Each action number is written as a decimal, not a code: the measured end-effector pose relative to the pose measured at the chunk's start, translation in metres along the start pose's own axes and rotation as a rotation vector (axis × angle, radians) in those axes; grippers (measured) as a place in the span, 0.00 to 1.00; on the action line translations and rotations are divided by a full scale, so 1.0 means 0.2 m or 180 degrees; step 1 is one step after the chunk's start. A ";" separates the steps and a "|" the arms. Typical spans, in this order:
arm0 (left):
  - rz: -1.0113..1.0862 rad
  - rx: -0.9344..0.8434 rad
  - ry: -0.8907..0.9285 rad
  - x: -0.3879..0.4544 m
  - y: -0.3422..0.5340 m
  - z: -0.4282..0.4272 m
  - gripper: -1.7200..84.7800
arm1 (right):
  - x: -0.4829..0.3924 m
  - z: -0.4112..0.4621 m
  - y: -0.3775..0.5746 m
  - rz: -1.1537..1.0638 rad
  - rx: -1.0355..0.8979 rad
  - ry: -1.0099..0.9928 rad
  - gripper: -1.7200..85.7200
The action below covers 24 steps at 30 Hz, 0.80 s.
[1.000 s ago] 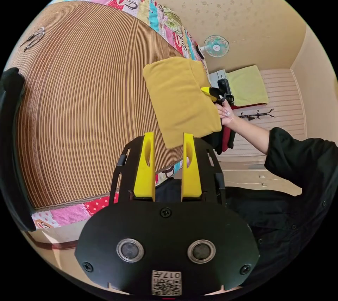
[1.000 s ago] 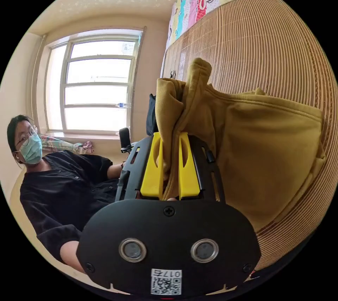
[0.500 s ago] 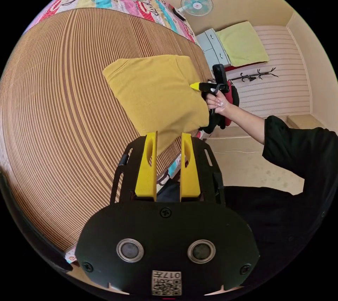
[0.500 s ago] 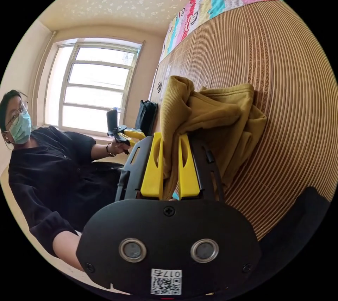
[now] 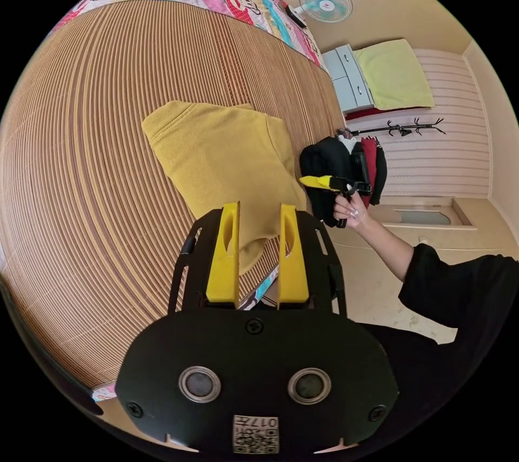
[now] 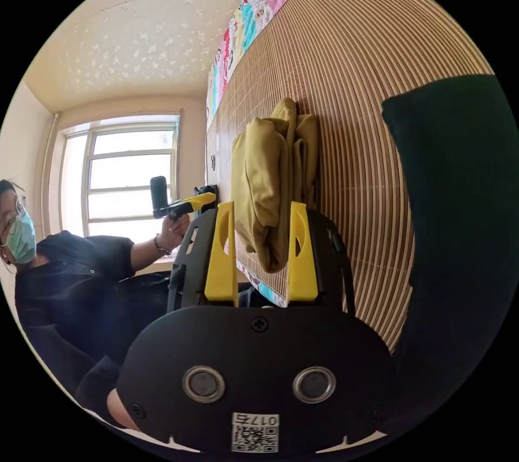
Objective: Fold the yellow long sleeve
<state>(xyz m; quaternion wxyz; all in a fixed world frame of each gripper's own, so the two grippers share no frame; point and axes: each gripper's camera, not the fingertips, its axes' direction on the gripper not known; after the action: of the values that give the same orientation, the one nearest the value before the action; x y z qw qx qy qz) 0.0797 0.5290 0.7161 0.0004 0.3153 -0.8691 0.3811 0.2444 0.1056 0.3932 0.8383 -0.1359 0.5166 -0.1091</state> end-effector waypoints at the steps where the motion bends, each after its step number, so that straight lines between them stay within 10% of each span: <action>1: -0.0062 -0.0013 -0.0003 -0.02 0.01 0.02 0.15 | -0.04 0.06 0.03 -0.0022 -0.0126 0.0068 0.18; 24: -0.0083 -0.0459 -0.0372 -0.19 -0.05 0.29 0.18 | -0.59 0.52 -0.21 0.0456 -0.1235 0.1651 0.11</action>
<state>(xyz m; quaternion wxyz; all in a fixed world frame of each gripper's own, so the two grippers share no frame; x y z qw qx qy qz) 0.1303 0.5059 0.6723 -0.0227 0.3475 -0.8887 0.2984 0.2839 0.1156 0.5505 0.6428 -0.2240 0.7323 0.0196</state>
